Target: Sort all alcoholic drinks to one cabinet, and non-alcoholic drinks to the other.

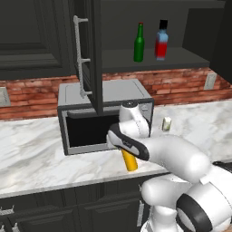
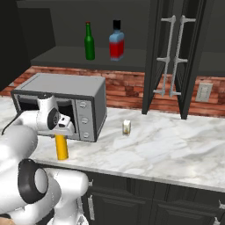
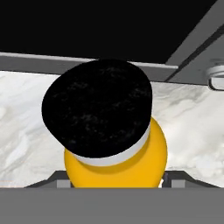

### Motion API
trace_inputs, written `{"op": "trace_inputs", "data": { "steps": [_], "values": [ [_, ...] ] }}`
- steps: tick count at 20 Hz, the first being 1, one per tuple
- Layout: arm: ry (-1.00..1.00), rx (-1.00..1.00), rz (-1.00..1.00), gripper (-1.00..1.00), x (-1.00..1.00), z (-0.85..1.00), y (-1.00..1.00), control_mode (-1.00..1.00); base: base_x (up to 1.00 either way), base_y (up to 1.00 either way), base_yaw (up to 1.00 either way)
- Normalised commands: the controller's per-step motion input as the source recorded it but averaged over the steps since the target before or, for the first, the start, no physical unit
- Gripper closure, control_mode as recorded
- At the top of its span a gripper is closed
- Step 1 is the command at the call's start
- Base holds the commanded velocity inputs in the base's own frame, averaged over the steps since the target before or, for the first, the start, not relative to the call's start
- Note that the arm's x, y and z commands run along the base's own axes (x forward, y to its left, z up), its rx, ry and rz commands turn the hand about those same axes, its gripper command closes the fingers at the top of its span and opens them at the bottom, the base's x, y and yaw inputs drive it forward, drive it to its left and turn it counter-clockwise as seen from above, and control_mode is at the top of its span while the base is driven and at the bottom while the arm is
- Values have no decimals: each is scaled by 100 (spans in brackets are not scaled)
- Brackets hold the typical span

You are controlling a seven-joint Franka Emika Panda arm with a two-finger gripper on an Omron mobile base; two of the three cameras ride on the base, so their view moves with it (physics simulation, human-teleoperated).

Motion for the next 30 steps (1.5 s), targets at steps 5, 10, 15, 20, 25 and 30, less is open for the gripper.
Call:
{"op": "trace_inputs", "data": {
  "steps": [5,10,15,20,25,30],
  "values": [
    [-2,0,-3,100,-75,2,-36,-100,0,0,0],
    [-3,0,-1,100,-66,12,-34,-100,0,0,0],
    [-10,0,0,100,-48,23,-31,-100,0,0,0],
    [-21,0,0,100,-32,28,-32,-100,0,0,0],
    [-19,0,0,100,-30,34,-28,-100,0,0,0],
    [-19,0,0,100,-33,35,-29,-100,0,0,0]
  ]
}}
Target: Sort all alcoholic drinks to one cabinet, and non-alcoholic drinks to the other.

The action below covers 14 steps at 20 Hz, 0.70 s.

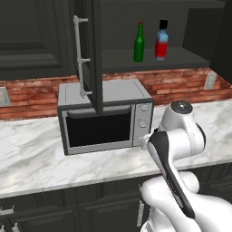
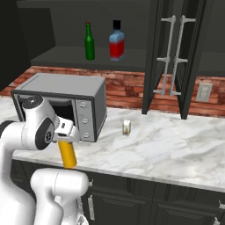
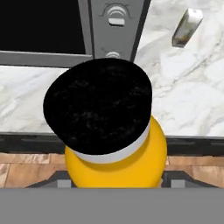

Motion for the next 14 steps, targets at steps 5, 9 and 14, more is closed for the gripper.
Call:
{"op": "trace_inputs", "data": {
  "steps": [5,9,14],
  "values": [
    [-21,0,0,100,-30,29,-26,-100,0,0,0],
    [-21,0,0,100,-29,33,-24,-100,0,0,0],
    [-20,0,0,100,-26,35,-23,-100,0,0,0]
  ]
}}
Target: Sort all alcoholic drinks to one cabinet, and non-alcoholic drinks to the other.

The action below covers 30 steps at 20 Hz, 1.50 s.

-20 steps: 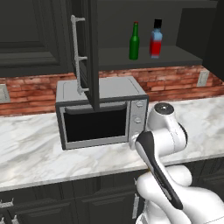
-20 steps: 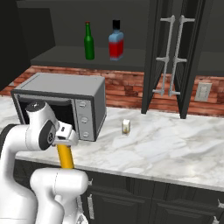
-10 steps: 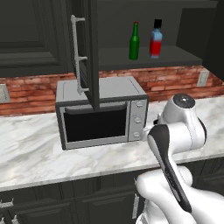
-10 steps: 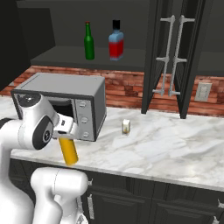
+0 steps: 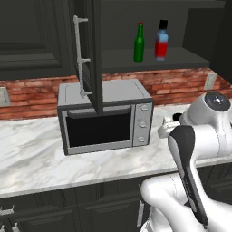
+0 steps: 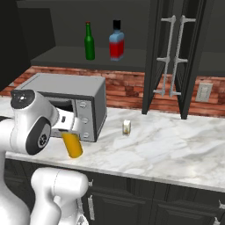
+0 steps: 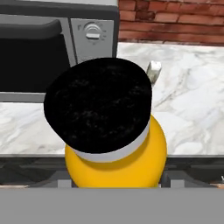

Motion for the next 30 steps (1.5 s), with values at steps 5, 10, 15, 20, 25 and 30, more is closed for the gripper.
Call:
{"op": "trace_inputs", "data": {
  "steps": [5,10,15,20,25,30],
  "values": [
    [-18,0,0,100,-26,34,-21,-100,0,0,0],
    [-13,1,0,100,-18,36,-19,-100,0,0,0],
    [-10,2,0,100,-7,34,-13,-100,0,0,0],
    [-8,2,0,100,-5,34,-9,-100,0,0,0],
    [-6,1,0,100,0,31,-1,-100,0,0,0],
    [-6,0,0,100,0,26,0,-100,0,0,0]
  ]
}}
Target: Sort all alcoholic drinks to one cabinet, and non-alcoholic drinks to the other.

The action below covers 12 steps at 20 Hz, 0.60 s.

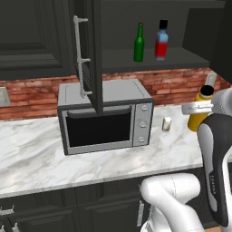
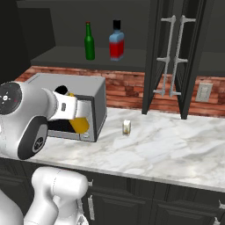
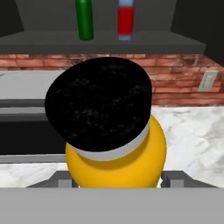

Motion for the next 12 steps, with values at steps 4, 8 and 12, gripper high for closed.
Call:
{"op": "trace_inputs", "data": {
  "steps": [4,8,12],
  "values": [
    [-8,0,0,100,-2,17,0,-100,0,0,0],
    [-8,0,0,100,-3,14,0,-100,0,0,0],
    [-5,0,0,100,-1,12,0,-100,0,0,0]
  ]
}}
